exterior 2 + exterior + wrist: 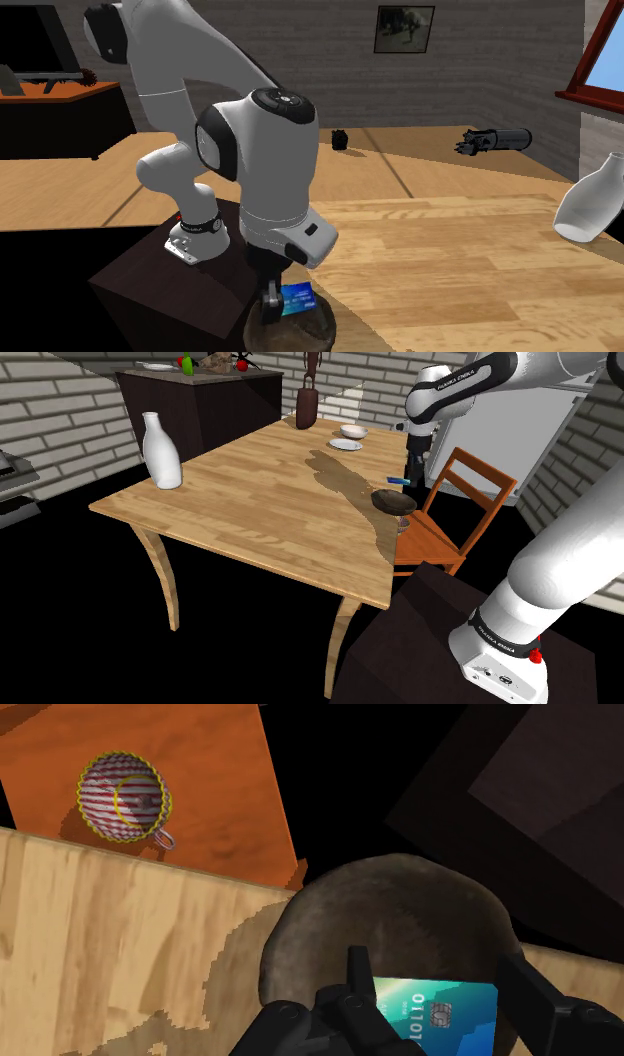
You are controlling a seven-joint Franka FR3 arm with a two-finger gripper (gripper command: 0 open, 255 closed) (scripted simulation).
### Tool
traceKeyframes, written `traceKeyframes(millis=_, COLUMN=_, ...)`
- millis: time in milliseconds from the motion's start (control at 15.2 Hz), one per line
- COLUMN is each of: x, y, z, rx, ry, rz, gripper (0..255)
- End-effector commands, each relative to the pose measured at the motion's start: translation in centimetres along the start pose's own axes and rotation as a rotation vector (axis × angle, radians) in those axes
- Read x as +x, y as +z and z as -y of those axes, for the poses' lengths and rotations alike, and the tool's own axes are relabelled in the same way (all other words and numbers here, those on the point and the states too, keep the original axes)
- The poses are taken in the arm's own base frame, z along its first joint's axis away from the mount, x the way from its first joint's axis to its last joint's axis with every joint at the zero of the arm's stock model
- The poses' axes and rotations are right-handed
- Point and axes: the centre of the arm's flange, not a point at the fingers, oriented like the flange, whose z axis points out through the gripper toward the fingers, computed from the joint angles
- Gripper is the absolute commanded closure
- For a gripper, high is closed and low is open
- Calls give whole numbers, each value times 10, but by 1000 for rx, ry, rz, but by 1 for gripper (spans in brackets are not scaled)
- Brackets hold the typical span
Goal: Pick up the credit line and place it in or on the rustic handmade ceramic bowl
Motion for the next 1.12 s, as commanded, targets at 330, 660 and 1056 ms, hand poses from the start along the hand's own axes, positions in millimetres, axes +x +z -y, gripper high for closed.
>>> traceKeyframes(millis=330, x=4, y=37, z=-3, rx=0, ry=-1, rz=0, gripper=255)
traceKeyframes(millis=660, x=8, y=63, z=-3, rx=0, ry=-1, rz=0, gripper=255)
traceKeyframes(millis=1056, x=8, y=66, z=-4, rx=0, ry=-1, rz=0, gripper=255)
